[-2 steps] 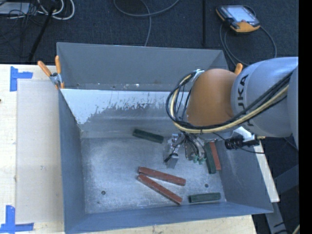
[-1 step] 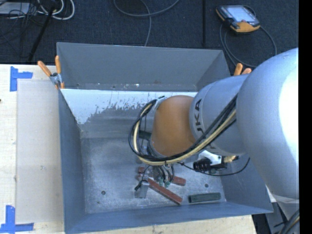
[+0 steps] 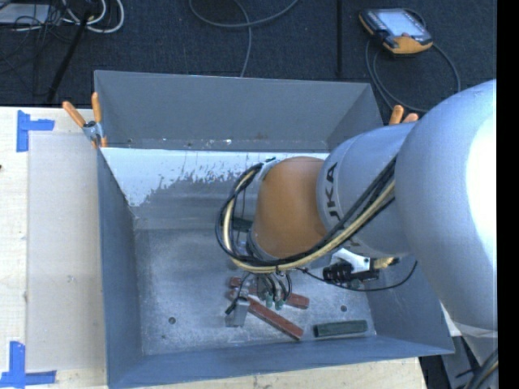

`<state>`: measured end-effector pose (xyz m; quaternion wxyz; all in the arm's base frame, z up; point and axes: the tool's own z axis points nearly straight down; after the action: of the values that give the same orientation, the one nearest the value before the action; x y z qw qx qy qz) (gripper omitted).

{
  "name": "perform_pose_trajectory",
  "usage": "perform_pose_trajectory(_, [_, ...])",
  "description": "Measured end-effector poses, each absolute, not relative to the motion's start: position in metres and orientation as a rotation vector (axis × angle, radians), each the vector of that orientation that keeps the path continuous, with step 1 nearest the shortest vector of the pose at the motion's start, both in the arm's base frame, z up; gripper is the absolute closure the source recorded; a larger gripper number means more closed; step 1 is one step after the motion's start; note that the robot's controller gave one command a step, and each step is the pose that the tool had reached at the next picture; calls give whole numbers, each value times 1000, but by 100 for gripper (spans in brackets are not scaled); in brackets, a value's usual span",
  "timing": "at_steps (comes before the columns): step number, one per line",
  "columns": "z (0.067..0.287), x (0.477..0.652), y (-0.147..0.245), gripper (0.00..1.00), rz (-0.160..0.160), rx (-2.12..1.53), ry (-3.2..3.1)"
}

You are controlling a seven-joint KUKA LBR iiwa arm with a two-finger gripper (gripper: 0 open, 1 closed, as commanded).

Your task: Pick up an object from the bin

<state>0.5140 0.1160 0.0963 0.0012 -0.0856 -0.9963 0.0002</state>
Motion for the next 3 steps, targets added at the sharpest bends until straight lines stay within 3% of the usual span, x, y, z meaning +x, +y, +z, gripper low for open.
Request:
perform_pose_trajectory(1, [96, 513, 114, 0, -1, -265, -3130])
perform_pose_trajectory(2, [81, 527, 85, 0, 4, 13, -3140])
perform_pose_trajectory(3, [71, 484, 49, 100, -1, -92, -3141])
